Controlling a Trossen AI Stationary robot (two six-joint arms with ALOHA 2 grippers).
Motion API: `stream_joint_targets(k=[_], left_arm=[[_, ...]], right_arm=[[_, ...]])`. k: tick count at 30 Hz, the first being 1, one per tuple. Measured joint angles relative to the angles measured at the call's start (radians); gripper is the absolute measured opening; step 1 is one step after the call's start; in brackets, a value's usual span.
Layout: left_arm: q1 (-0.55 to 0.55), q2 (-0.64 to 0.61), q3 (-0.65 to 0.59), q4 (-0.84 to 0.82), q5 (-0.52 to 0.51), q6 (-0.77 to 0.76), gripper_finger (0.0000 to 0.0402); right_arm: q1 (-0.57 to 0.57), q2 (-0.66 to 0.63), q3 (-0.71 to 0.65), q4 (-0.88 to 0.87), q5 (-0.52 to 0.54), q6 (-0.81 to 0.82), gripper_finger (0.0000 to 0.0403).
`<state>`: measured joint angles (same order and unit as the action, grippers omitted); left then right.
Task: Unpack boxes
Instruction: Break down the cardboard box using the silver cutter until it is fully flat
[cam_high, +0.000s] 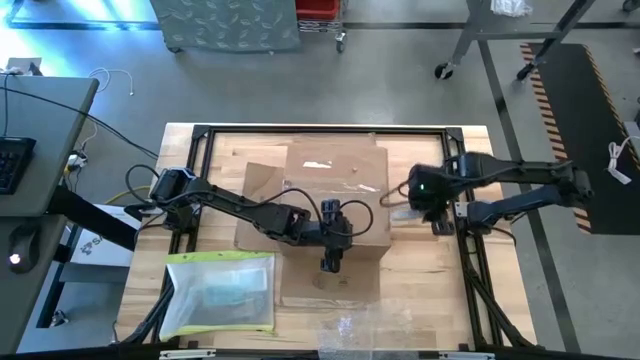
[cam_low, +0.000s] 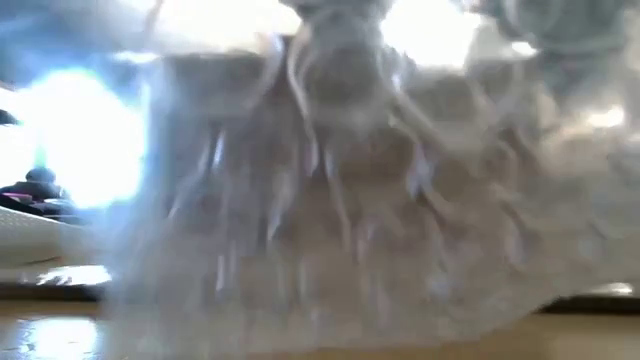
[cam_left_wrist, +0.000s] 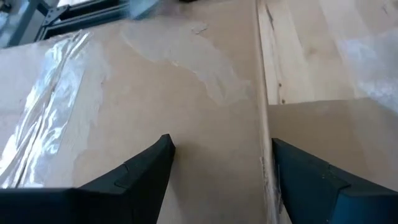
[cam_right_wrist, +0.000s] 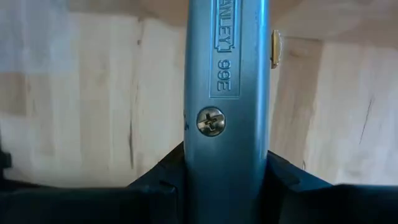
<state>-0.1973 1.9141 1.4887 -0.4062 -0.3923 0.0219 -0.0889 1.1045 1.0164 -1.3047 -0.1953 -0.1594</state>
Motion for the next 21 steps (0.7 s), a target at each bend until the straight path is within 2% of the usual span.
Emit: stream_joint_targets(k=[2,8,13,15,19,21], left_arm=[[0.001,0.0,0.0,-0.006,-0.007,-0.011,0.0241],[0.003,0.0,-0.001,0.006,0.004,-0.012,0.0241],[-0.013,-0.035,0.004,0.061,0.013,-0.01,0.0241],[-0.017,-0.057,0.03,0.05,-0.001,-0.01,0.024],[-0.018,-0.137,0.088,0.019,-0.054,-0.011,0.024],[-0.019,-0.19,0.107,-0.052,-0.091,-0.027,0.024]], right_arm=[[0.026,0.0,0.0,0.002,-0.031,0.012,0.0095],[0.139,-0.023,0.01,0.003,0.004,0.134,0.0094],[0.216,-0.134,0.016,0.13,0.068,0.262,0.0094],[0.241,-0.186,0.016,0.197,0.162,0.312,0.0094],[0.302,-0.251,0.016,0.292,0.503,0.439,0.0094],[0.335,-0.267,0.016,0.298,0.634,0.497,0.0094]])
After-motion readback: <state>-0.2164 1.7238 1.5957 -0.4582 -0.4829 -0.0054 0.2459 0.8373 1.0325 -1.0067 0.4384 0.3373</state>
